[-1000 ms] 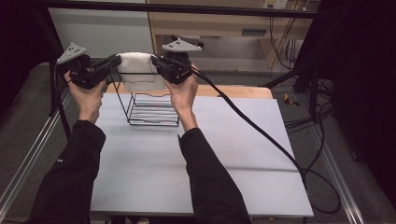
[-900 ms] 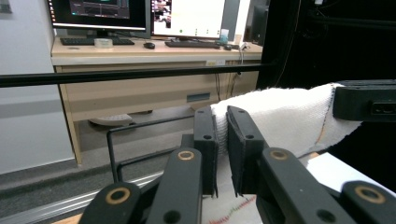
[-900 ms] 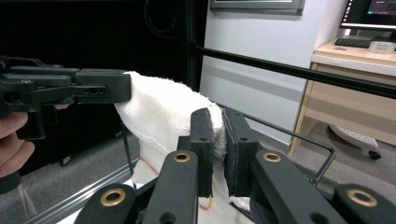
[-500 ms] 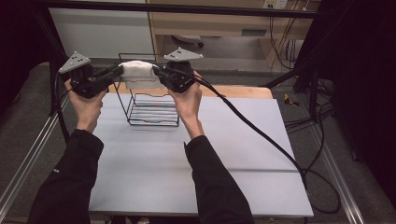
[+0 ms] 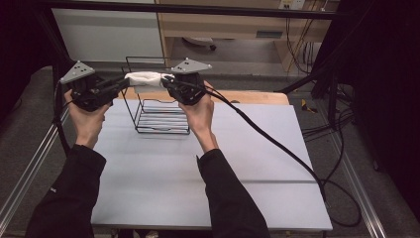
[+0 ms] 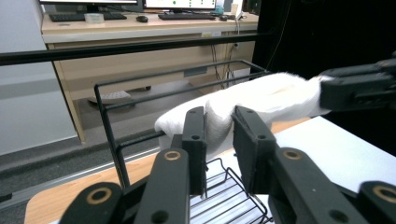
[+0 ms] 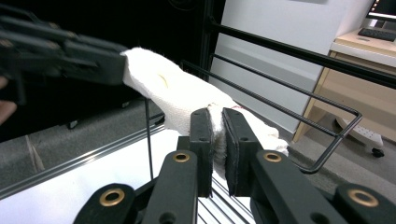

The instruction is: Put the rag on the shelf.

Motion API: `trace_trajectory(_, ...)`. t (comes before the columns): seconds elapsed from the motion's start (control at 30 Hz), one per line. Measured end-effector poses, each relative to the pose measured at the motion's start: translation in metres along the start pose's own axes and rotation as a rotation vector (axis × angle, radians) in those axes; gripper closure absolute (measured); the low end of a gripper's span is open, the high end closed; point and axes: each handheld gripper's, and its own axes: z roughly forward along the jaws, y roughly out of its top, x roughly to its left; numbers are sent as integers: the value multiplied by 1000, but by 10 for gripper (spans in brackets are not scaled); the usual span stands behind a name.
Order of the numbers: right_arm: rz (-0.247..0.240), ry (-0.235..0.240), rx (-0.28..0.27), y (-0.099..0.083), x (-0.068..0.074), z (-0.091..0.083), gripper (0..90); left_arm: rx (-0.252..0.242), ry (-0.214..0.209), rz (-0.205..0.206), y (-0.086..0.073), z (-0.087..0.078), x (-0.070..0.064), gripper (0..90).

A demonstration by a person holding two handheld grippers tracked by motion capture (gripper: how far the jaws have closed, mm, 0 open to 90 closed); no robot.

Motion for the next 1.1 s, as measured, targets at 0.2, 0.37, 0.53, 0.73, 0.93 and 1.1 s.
trace_trajectory(0.2, -14, -5, 4, -2, 2, 1, 831, 3, 15, -14, 20, -4, 0, 772)
trace_trajectory(0.37, -22, 0, 3, -5, 2, 1, 828, 52, 6, -41, 21, 15, 0, 851)
trace_trajectory(0.53, -19, 7, 6, -8, 2, 0, 825, 93, -5, -35, 15, 25, -3, 882)
trace_trajectory(0.73, -24, 11, 15, -10, 2, 0, 817, 130, -22, -23, 6, 23, -3, 893)
trace_trajectory(0.93, -19, 28, 30, -12, 4, 0, 767, 153, -26, -17, -4, 23, -2, 894)
trace_trajectory(1.1, -15, 55, 5, -8, 6, -6, 680, 165, -26, -21, -11, 27, -1, 894)
